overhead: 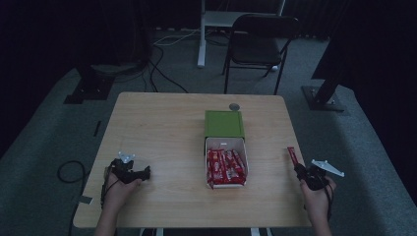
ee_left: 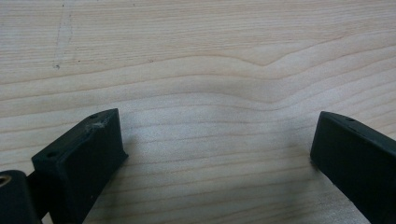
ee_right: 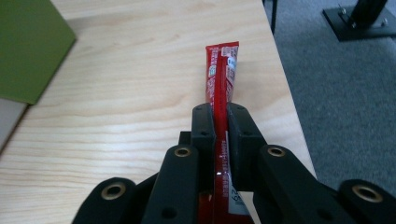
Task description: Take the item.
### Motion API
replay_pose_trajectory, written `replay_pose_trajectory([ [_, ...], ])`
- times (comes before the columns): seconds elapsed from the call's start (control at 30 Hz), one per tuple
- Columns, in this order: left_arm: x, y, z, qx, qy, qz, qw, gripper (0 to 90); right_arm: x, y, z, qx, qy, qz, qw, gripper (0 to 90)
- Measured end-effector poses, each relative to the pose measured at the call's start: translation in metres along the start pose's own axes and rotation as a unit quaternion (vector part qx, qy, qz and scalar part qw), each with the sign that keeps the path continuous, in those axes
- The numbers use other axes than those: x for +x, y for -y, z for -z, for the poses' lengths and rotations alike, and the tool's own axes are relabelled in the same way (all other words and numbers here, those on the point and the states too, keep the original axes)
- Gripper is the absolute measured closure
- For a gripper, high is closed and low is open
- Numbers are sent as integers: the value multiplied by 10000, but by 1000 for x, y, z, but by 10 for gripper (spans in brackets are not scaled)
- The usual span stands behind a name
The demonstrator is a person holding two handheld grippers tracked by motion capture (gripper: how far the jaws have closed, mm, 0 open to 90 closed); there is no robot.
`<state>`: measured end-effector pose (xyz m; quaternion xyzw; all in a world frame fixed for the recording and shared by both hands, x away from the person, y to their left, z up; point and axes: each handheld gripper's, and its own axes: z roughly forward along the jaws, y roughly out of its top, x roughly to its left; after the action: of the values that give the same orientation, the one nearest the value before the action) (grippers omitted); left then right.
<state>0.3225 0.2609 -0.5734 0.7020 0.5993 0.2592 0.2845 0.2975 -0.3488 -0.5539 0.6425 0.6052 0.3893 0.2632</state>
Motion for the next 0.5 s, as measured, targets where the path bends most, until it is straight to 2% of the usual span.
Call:
replay_pose_trajectory([
  [0.17,0,0,0,0,-1,2,10000,35,-4,7,-6,158,135,21,9998,825],
  [0.5,0,0,0,0,2,1,10000,35,-5,15,-12,372,164,-21,9992,821],
])
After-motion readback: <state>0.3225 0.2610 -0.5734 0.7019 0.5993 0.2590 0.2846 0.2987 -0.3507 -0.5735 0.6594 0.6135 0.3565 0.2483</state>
